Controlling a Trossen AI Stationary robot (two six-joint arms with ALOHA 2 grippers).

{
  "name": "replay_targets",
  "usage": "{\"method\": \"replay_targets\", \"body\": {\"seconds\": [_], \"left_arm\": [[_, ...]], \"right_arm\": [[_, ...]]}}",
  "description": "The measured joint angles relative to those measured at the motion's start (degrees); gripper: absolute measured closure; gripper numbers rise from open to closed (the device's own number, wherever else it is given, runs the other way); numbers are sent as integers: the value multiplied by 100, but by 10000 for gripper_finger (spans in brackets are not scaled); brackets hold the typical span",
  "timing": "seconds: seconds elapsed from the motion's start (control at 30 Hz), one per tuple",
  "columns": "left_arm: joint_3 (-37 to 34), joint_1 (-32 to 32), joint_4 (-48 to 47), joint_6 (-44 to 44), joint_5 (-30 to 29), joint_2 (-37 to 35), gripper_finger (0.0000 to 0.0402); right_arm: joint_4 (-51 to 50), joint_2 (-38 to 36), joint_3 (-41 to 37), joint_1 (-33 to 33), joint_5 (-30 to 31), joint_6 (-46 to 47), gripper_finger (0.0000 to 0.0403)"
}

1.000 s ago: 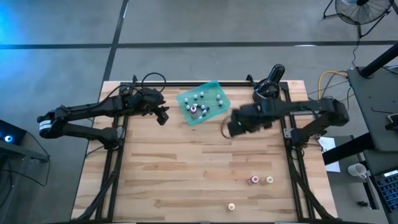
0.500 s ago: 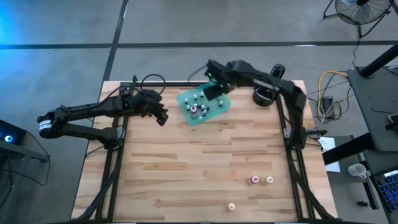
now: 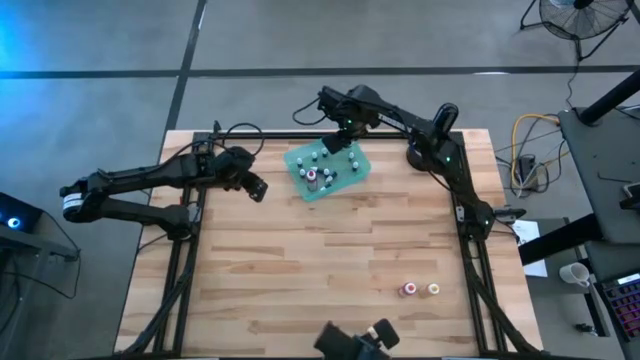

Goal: Pick & Place food coloring
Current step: Put the black small food coloring into the green bin

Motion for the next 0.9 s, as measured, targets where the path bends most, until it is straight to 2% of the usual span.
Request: {"method": "replay_targets", "body": {"seconds": [0.1, 0.23, 0.33, 0.6, 0.9], "left_arm": [[0, 0, 7, -119, -60, 0, 261], [0, 0, 127, -249, -280, 2, 261], [0, 1, 280, -262, -314, 7, 261], [0, 0, 520, -399, -315, 8, 261], [0, -2, 520, -497, -316, 8, 261]], "right_arm": [[26, 16, -2, -18, 236, -179, 292], [142, 26, -11, -72, 110, -278, 292], [196, 121, -11, -176, -224, -260, 291], [229, 289, -24, -283, -263, -220, 290], [299, 285, 52, -304, -263, -259, 261]]}}
